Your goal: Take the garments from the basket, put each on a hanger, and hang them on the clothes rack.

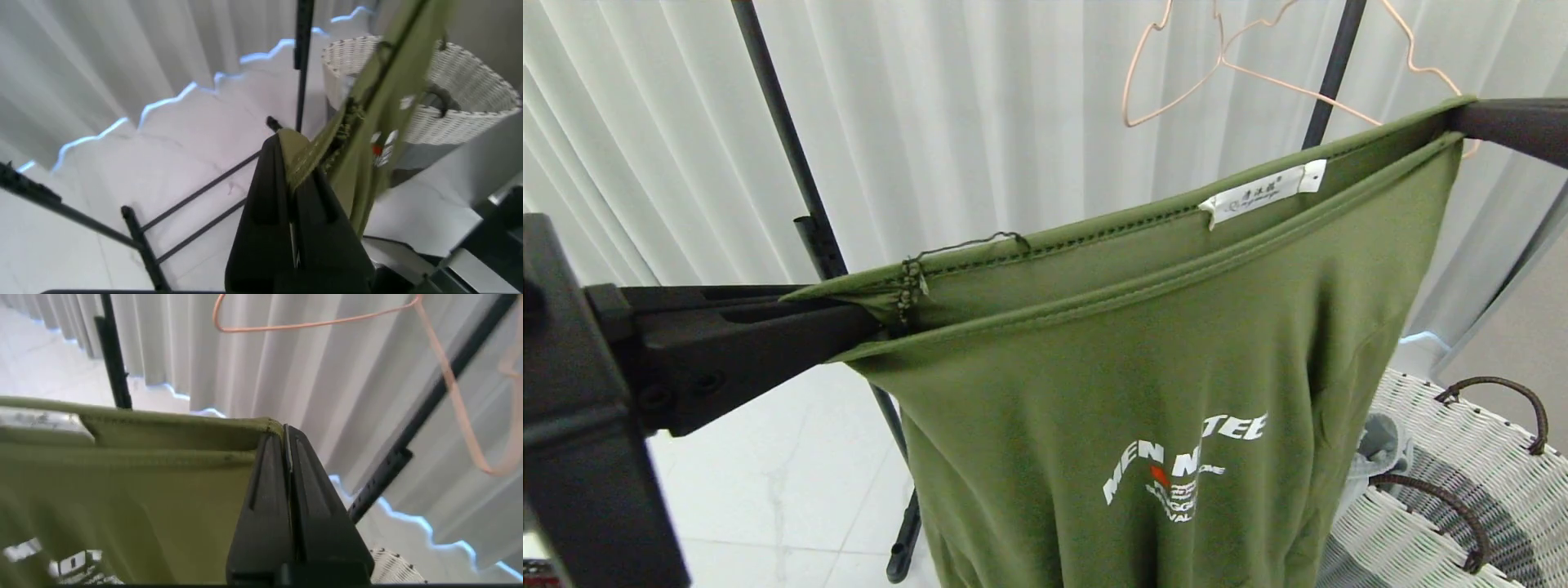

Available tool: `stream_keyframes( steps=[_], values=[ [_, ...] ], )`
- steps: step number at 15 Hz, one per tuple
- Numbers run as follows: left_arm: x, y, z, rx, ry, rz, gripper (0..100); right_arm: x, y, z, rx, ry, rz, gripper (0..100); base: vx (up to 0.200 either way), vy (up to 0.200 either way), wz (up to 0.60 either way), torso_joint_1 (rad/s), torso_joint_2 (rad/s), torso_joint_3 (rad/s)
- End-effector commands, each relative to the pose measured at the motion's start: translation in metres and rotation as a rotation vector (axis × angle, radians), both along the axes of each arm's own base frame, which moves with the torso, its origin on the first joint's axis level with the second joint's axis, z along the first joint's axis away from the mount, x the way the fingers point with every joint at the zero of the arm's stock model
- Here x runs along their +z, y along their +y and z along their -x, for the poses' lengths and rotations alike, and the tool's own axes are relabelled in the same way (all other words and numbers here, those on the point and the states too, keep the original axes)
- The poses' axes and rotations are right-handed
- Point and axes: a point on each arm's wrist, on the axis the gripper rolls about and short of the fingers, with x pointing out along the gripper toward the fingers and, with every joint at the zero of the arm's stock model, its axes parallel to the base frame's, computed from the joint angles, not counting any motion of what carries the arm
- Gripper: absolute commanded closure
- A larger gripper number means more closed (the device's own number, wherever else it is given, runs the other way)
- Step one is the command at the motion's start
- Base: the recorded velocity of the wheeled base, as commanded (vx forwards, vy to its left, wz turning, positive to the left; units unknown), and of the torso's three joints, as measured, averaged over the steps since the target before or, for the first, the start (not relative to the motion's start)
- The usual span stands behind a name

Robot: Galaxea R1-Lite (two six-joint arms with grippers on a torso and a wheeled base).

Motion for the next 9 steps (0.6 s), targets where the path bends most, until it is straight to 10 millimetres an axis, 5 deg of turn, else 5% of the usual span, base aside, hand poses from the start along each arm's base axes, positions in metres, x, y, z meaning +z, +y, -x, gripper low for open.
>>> stream_keyframes(
  steps=[1, 5, 9],
  values=[
    [0.001, 0.003, 0.003, -0.016, -0.004, 0.009, 100, -0.005, 0.009, -0.01, -0.007, 0.023, 0.025, 100, 0.0, 0.0, 0.0, 0.0, 0.0, 0.0],
    [0.015, 0.003, -0.013, 0.069, -0.065, -0.005, 100, 0.014, -0.024, 0.016, -0.061, 0.036, 0.061, 100, 0.0, 0.0, 0.0, 0.0, 0.0, 0.0],
    [0.014, -0.004, -0.023, 0.101, -0.076, -0.005, 100, -0.005, -0.043, 0.035, -0.053, 0.086, 0.12, 100, 0.0, 0.0, 0.0, 0.0, 0.0, 0.0]
  ],
)
